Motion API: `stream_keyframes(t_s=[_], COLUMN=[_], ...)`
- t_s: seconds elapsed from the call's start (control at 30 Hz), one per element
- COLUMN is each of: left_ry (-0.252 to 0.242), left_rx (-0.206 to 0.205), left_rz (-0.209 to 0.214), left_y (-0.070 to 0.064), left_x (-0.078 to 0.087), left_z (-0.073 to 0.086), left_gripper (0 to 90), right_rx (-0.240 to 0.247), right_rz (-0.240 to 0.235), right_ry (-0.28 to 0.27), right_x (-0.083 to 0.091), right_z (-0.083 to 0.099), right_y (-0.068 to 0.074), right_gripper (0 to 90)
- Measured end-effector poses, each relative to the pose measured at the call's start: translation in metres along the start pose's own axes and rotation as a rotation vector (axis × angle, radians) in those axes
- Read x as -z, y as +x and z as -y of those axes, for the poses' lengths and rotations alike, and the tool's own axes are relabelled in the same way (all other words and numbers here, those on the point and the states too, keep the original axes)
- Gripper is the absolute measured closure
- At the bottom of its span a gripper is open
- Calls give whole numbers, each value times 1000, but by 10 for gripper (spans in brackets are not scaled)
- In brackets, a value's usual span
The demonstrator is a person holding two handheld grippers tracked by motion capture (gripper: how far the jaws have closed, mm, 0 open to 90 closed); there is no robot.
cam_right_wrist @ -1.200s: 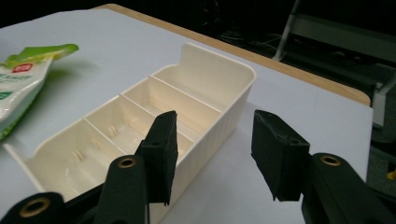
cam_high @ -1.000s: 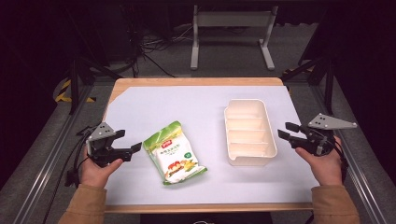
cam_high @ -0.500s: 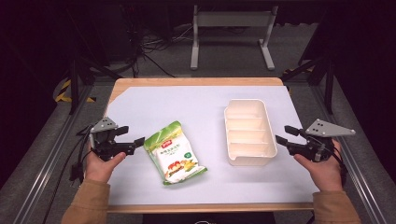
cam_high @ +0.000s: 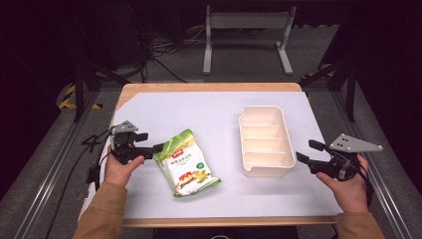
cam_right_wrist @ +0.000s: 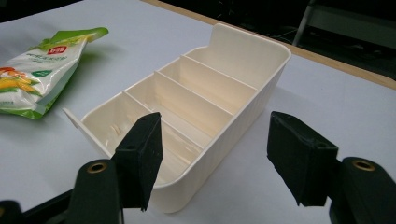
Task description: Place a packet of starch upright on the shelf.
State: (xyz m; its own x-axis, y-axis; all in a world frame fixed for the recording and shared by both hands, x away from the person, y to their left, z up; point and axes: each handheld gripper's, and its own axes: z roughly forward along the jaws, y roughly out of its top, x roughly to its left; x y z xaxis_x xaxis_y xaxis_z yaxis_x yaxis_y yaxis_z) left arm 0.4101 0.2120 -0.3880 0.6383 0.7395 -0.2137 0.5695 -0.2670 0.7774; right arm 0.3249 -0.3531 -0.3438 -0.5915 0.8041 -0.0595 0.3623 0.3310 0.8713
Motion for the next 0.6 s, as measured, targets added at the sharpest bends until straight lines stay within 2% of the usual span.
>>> stream_keyframes(t_s=[0.23,0.27,0.33,0.43,0.57,0.6], left_ry=[48,58,68,84,104,124], left_rx=[0,11,14,41,67,82], left_rz=[1,-2,0,6,37,58], left_y=[2,4,6,9,13,16], left_x=[-18,-25,-28,-35,-40,-43], left_z=[3,4,5,8,11,13], left_gripper=[218,218,218,213,189,181], right_rx=[-4,-7,-9,-20,-44,-44], right_rz=[17,22,24,19,-11,-14], right_ry=[12,12,10,13,-4,-1], right_x=[-1,-1,-2,-2,-3,-5], right_z=[5,6,6,7,7,8], right_y=[0,-1,-1,-1,-1,-1], right_gripper=[351,349,346,343,341,340])
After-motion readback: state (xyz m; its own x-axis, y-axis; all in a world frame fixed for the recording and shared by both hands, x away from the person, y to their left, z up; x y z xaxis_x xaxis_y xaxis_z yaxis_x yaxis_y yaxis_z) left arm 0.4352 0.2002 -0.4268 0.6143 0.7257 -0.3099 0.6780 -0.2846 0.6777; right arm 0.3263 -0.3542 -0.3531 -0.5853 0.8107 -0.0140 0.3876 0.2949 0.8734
